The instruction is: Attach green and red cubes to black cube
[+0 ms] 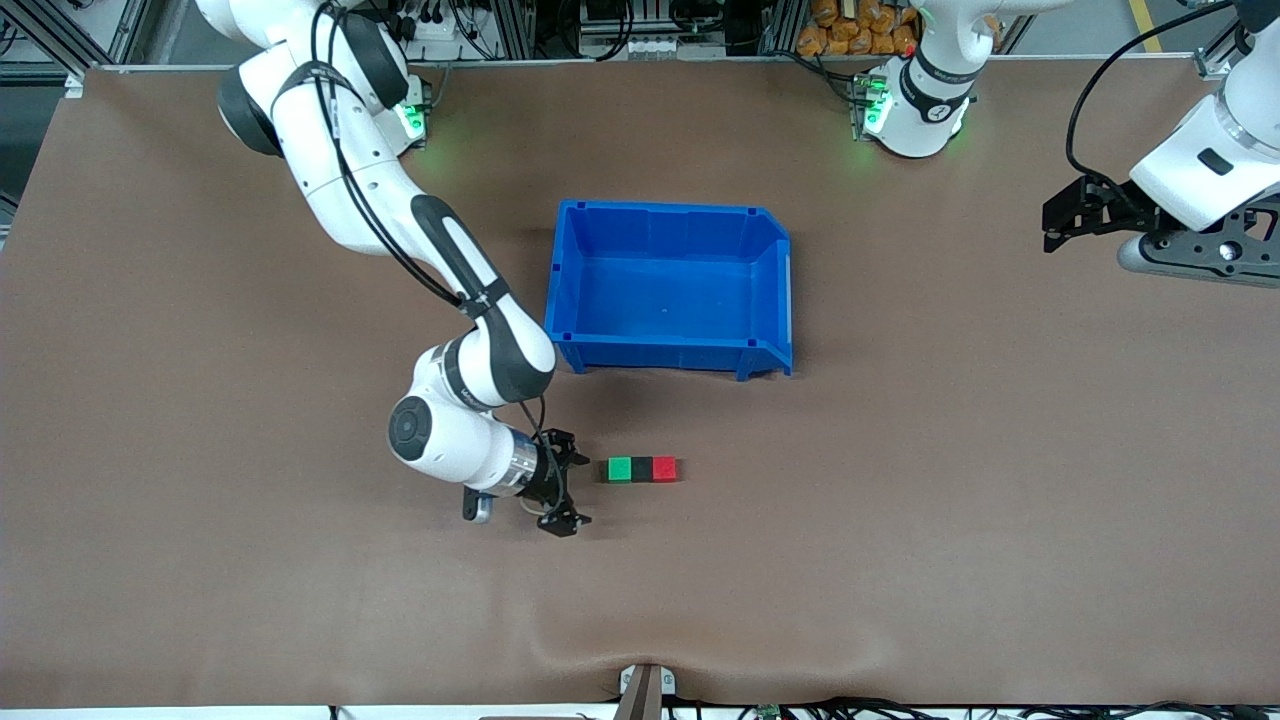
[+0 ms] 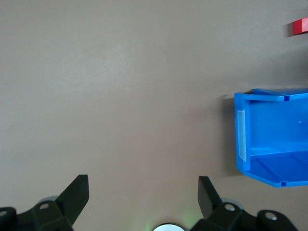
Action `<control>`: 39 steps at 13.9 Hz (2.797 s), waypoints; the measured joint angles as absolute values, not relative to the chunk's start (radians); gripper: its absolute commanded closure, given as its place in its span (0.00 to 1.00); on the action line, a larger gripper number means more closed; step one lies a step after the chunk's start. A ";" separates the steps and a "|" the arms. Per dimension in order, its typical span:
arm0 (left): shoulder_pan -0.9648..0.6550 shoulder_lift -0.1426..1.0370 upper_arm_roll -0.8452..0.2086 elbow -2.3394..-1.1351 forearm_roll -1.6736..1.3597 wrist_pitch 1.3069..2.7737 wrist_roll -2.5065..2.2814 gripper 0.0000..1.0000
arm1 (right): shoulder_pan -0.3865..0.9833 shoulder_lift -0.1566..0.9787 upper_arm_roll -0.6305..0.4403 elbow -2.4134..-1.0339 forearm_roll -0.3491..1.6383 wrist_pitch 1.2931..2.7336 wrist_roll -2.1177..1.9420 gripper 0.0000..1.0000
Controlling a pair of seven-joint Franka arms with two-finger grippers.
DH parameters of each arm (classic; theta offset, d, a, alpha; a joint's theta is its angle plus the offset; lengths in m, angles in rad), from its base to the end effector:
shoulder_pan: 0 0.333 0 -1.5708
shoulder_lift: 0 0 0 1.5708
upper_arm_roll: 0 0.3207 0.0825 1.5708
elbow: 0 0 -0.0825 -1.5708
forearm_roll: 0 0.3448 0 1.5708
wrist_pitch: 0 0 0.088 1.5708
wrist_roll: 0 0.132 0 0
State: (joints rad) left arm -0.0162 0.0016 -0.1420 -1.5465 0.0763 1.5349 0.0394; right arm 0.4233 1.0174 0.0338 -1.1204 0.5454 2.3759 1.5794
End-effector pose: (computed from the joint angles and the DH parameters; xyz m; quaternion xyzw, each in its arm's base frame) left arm 0.5073 -0.0704 0.6111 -0.9945 0.0975 0.0043 0.0383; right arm 0.6888 0.3451 0.2123 -0.7100 0.6587 0.1286 0.2130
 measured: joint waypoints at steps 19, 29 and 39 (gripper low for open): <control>-0.017 0.006 -0.147 -1.548 0.076 1.540 0.000 0.00 | 0.209 0.801 0.049 -1.106 0.408 2.109 1.511 0.00; -0.016 0.006 -0.147 -1.548 0.076 1.540 0.000 0.00 | 0.078 0.678 0.048 -1.104 0.399 1.721 1.179 0.00; -0.016 0.007 -0.147 -1.548 0.076 1.542 0.000 0.00 | -0.033 0.563 0.045 -1.104 0.157 1.403 0.718 0.00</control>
State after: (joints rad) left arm -0.0161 0.0072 -0.1466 -1.5482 0.0759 1.5417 0.0004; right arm -0.0328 0.5631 0.0450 -1.1036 0.1571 1.4029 0.7182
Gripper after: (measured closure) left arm 0.000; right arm 0.000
